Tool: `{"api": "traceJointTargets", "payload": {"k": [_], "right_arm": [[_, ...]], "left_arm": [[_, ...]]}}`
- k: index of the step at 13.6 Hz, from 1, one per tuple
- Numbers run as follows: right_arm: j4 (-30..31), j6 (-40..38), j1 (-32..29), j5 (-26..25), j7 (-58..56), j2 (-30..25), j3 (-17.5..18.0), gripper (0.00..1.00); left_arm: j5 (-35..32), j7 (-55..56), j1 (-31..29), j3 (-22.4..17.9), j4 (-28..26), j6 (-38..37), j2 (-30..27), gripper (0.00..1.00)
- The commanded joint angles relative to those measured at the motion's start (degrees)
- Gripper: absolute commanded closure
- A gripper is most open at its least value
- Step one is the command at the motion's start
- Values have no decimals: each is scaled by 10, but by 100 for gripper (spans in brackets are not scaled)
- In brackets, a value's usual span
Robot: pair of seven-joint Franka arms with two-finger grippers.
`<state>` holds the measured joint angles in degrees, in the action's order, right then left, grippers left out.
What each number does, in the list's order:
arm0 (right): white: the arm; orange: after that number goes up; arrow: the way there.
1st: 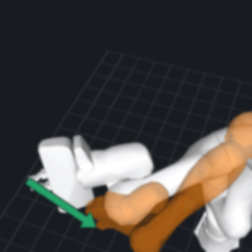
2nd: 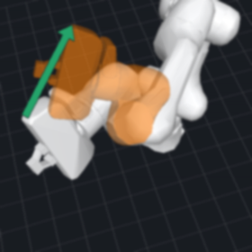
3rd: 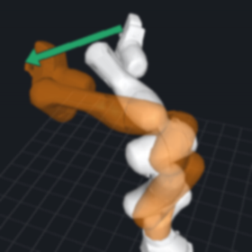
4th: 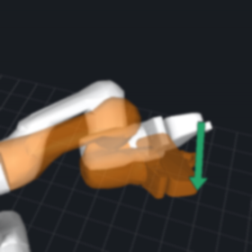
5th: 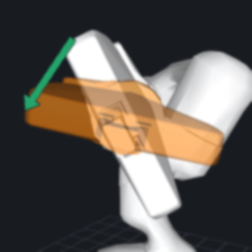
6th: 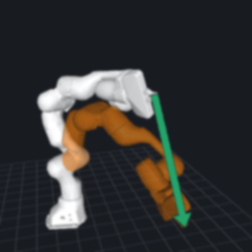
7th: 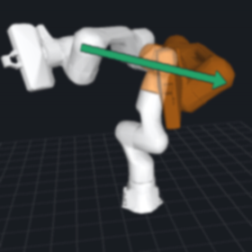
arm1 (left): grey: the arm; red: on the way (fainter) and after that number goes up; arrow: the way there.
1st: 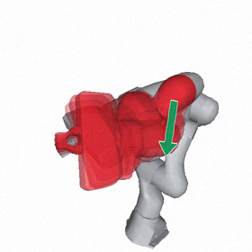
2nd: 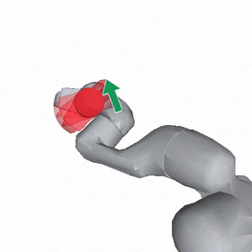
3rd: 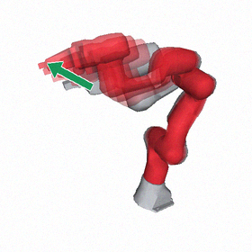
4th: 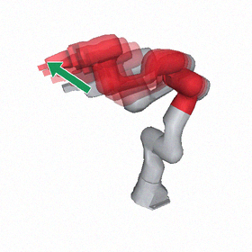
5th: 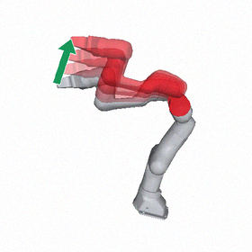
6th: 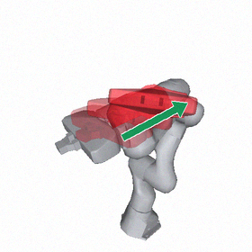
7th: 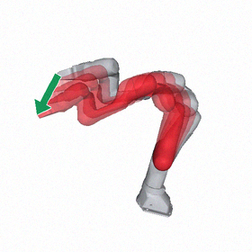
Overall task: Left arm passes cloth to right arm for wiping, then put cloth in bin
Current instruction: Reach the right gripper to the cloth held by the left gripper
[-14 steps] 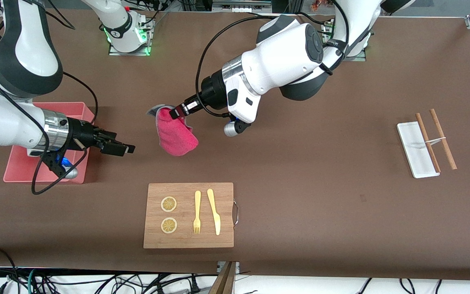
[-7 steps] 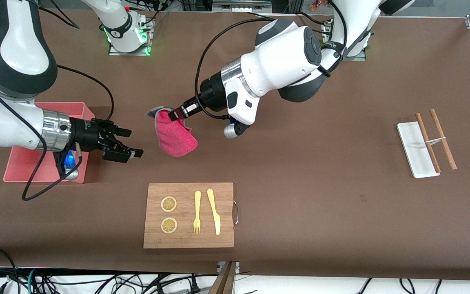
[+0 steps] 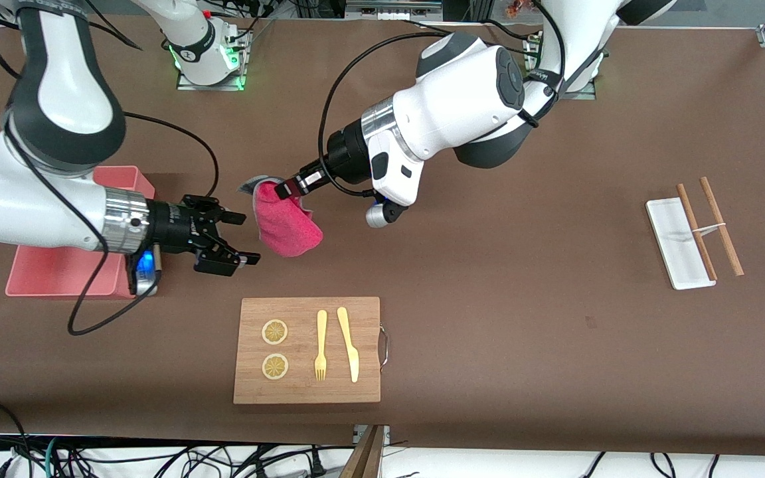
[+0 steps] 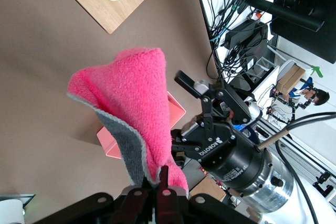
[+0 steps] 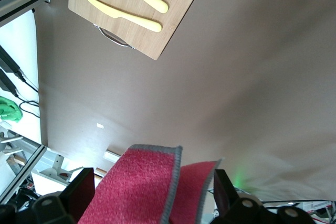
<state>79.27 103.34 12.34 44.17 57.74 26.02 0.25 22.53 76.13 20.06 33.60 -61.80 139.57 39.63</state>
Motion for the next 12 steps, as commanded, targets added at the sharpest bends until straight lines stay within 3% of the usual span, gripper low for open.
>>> {"api": "traceJointTargets", "payload": {"k": [1,3,4,6,8,9,12], "right_arm": [[-4,5,15,12,19,10,-2,0],[3,7,25,13,19,12,-2,2],[3,7,26,13,19,13,-2,12],[3,5,26,13,26,14,-2,60],[3,4,26,13,26,14,-2,93],[2,3,26,13,26,16,-2,100],[1,2,26,13,27,16,-1,100]], "left_arm": [[15,1,6,-3,21,2,10,100],[15,1,6,-3,20,2,10,100],[15,2,6,-3,20,2,10,100],[15,1,5,-3,20,2,10,100],[15,1,4,-3,20,2,10,100],[15,0,3,-3,20,2,10,100],[15,0,2,-3,19,2,10,100]]}}
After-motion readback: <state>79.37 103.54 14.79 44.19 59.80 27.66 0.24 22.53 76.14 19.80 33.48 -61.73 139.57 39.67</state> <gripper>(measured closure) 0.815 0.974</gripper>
